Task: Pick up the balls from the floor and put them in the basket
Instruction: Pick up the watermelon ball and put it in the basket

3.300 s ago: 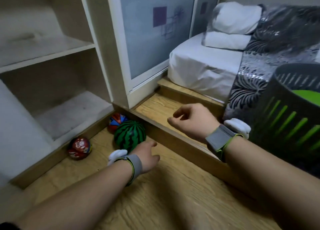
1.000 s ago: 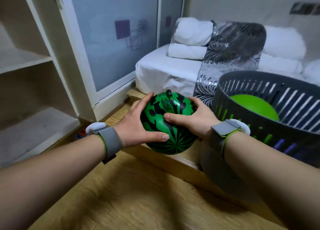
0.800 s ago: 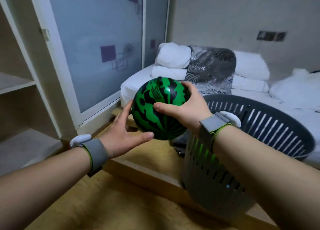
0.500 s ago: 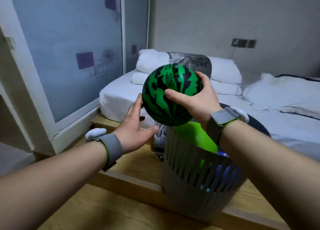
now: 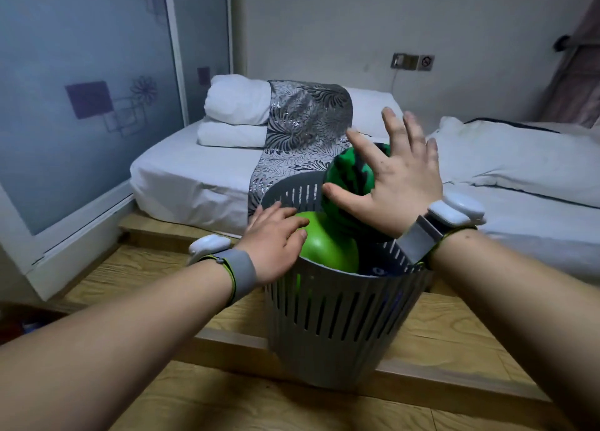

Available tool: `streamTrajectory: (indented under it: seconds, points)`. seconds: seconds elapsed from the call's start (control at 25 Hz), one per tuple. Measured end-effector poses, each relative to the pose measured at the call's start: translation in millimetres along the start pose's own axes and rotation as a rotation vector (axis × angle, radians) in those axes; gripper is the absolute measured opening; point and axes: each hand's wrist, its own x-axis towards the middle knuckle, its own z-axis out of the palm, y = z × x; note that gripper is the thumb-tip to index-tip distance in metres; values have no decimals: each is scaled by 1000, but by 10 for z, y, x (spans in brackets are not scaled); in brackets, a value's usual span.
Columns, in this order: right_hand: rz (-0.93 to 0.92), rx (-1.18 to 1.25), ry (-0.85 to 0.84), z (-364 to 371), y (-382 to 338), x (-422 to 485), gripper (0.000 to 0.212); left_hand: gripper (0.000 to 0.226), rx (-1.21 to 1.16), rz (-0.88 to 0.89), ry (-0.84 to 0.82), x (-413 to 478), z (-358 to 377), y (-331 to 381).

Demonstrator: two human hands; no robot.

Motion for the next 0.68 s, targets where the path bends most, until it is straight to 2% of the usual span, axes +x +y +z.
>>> streamTrajectory:
  seconds: [0.08,0.16,0.28,0.4,0.48,0.56,0.6,0.68]
  points:
    - [22,-39,-114,103,77,34,72,70,-3,7,-4,31,7,10]
    - [110,-89,-305,316,238,-19,64,71,22,1,-24,41,-2,14]
    - [119,-145,-540,620,389,-120,68,68,89,-29,-53,31,-13,-40]
    - [92,-171,-668,682,305,-43,69,54,103,-21,-31,21,3,-55]
    - [38,-237,-782,722,237,36,60,64,76,-20,-12,-1,4,-40]
    - [12,-267,-893,724,172,71,62,69,44,-19,15,-39,12,-47]
    - [14,-270,-893,745,158,58,65,70,24,-14,32,-63,13,-62]
    - [20,-196,-746,793,169,34,59,69,-6,0,53,-122,2,-108]
